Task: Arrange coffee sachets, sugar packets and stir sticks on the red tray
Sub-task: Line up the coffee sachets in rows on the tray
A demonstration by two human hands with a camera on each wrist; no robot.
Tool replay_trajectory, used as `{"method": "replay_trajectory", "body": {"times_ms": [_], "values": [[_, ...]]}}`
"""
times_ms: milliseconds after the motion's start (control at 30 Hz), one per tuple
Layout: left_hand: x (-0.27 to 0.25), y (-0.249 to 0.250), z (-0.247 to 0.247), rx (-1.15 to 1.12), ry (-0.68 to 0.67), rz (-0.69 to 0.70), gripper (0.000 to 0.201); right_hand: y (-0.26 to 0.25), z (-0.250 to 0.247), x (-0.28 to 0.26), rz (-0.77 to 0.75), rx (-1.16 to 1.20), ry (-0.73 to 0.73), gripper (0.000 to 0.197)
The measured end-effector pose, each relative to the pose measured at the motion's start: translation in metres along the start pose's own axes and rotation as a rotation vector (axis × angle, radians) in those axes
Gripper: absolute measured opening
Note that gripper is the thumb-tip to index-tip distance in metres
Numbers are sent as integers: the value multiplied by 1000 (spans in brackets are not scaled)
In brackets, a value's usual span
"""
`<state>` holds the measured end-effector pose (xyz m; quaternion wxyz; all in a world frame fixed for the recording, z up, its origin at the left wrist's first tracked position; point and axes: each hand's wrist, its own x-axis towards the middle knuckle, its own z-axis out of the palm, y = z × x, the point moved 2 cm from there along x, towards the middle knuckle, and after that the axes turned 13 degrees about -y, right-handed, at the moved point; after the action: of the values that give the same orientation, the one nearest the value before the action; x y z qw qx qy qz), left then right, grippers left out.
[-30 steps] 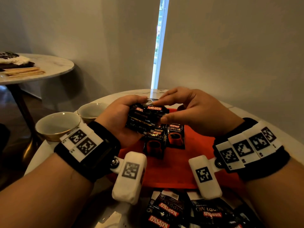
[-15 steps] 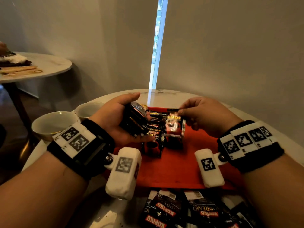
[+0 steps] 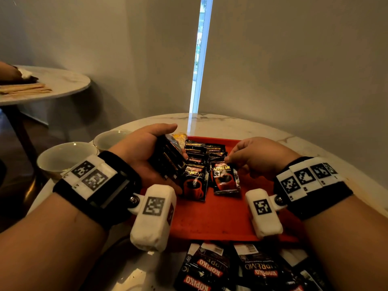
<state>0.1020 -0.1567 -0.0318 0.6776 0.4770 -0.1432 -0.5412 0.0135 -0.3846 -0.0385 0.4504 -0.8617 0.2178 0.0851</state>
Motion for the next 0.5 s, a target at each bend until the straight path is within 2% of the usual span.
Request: {"method": "replay_trajectory", "body": {"times_ms": [167,300,500], "values": [[4,-1,-1,-8,46,-1,50,-3,4,0,6,-26,11,14],[3,-3,2,-6,30,-27,43,-5,6,-1,-6,-20,20,16],[6,-3,0,-50,7,-45,43,-8,6,-2,4,-9,33,18]]}}
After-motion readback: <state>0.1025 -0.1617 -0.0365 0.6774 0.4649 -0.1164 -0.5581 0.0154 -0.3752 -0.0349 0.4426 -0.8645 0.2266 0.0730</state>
